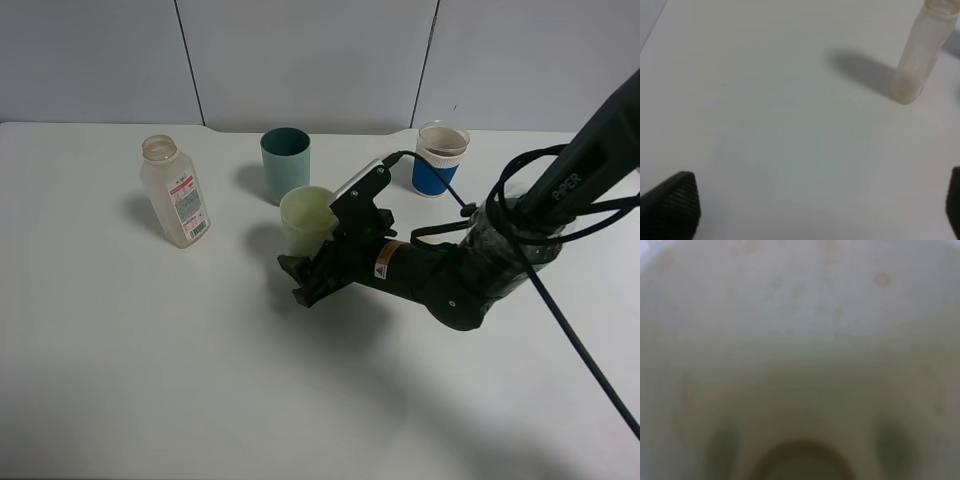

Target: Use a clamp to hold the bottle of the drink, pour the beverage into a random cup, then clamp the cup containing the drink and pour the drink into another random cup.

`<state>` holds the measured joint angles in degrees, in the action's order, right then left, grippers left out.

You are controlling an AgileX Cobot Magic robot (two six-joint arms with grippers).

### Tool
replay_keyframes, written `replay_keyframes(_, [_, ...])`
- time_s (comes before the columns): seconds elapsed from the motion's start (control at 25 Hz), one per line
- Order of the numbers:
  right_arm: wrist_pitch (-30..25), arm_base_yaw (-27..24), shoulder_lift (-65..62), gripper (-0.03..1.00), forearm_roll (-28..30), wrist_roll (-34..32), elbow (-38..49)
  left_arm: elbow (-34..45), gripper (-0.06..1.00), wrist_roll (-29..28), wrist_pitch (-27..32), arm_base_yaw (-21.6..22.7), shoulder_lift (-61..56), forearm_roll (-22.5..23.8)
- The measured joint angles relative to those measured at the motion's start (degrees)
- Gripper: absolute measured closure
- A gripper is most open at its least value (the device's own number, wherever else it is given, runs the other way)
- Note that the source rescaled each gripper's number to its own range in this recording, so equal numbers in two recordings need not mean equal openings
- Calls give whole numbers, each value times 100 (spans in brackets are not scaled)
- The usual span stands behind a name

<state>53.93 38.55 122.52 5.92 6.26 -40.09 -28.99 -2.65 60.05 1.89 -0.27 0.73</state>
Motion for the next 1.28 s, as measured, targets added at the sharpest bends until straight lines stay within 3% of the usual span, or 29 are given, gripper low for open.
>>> replay_keyframes(0.08, [5,0,5,21,5,0,0,0,-6,0,0,0,0,0])
replay_keyframes(0.12, [5,0,5,13,5,0,0,0,-6,0,0,0,0,0])
replay_keyframes(0.24, [12,0,5,0,5,0,0,0,-6,0,0,0,0,0])
replay_keyframes(0.48, [-105,0,-35,-2,5,-55,0,0,-6,0,0,0,0,0])
replay_keyframes(0.88, [-1593,0,-1290,-2,0,-237,16,0,-6,0,0,0,0,0])
replay_keyframes(0.92, [-2088,0,-1774,-2,0,-243,22,0,-6,0,0,0,0,0])
replay_keyframes(1.04, [-2721,-13,-2385,-2,-89,-236,32,0,-6,0,0,0,0,0])
replay_keyframes(1.28, [-3476,-550,-3422,-2,-229,-40,31,0,-6,0,0,0,0,0])
